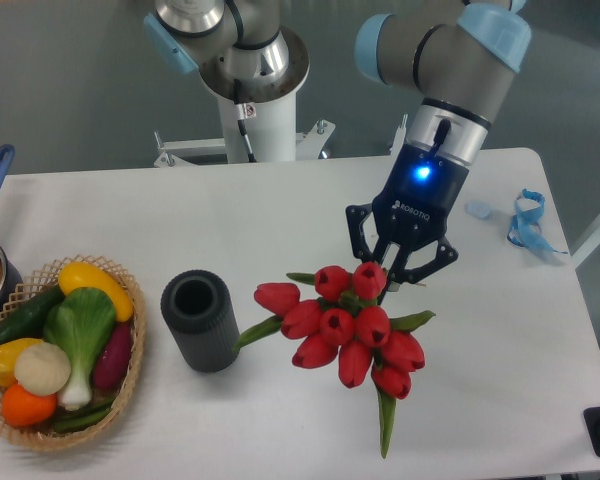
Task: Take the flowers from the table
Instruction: 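Lift the grasped tulip bouquet up off the table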
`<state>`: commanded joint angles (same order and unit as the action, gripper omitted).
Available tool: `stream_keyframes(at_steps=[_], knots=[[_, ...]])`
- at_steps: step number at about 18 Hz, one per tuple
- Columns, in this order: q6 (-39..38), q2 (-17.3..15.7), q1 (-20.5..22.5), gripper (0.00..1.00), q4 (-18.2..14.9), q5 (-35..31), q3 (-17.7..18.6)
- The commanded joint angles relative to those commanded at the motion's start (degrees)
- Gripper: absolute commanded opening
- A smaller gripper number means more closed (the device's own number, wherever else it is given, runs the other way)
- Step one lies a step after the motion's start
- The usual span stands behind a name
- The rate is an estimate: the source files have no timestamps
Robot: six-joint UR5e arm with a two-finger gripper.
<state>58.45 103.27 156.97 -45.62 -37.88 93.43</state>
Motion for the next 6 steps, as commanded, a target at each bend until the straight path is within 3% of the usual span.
stream_keyframes(at_steps=[6], knots=[[0.00, 0.00, 0.35, 0.14, 0.00, 0.00, -0.09]])
